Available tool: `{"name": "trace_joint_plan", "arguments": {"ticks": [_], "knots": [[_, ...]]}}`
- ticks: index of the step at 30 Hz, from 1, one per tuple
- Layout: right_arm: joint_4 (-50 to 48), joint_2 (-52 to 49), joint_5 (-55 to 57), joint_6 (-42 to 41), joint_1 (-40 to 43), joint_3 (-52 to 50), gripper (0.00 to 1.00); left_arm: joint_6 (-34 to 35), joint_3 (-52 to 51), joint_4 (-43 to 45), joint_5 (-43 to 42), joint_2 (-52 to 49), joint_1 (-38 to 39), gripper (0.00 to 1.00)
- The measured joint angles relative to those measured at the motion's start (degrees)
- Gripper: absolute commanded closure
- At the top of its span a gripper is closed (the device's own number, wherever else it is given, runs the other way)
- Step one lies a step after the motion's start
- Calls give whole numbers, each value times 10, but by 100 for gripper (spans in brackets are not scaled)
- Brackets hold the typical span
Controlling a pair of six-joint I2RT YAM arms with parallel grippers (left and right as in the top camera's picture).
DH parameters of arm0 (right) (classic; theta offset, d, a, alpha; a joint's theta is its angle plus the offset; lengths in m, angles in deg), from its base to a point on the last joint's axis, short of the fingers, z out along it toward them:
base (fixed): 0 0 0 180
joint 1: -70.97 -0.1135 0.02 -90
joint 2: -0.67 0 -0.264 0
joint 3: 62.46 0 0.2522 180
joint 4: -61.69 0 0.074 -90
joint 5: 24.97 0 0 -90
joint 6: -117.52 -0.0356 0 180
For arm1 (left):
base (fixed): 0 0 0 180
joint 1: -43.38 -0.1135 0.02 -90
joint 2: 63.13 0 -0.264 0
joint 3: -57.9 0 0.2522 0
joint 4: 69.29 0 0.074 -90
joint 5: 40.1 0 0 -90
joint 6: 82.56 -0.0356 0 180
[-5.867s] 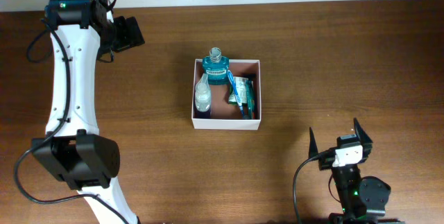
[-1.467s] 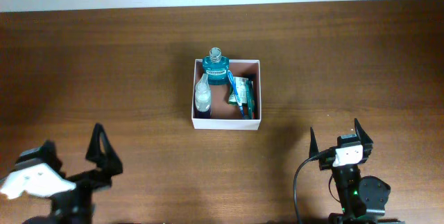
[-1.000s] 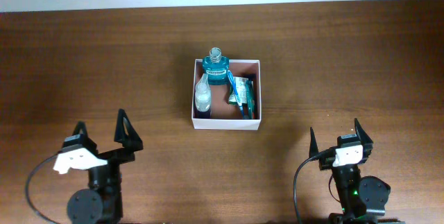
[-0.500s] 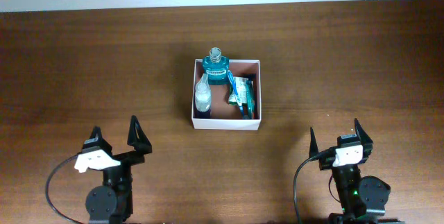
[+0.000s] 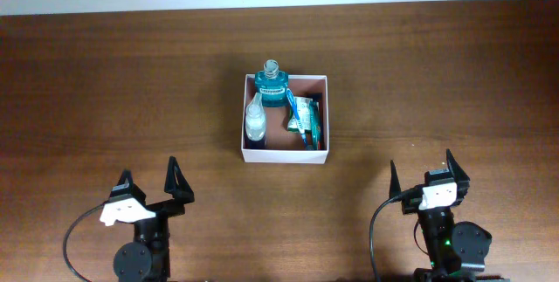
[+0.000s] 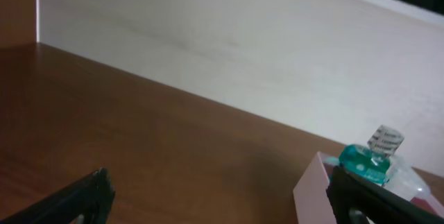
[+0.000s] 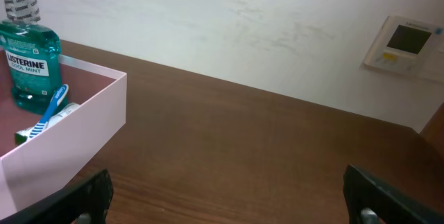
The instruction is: Pack container
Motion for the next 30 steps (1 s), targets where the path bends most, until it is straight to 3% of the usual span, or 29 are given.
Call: {"name": "trace_joint_plan", "arguments": {"ticks": [9, 20, 30], "knots": [[0, 0, 0, 0, 0, 0, 1, -29, 0, -38, -2, 1, 0, 1], [0, 0, 0, 0, 0, 0, 1, -219, 0, -49, -43, 1, -8, 1], [0, 0, 0, 0, 0, 0, 1, -251, 0, -51, -49, 1, -16, 1]]}}
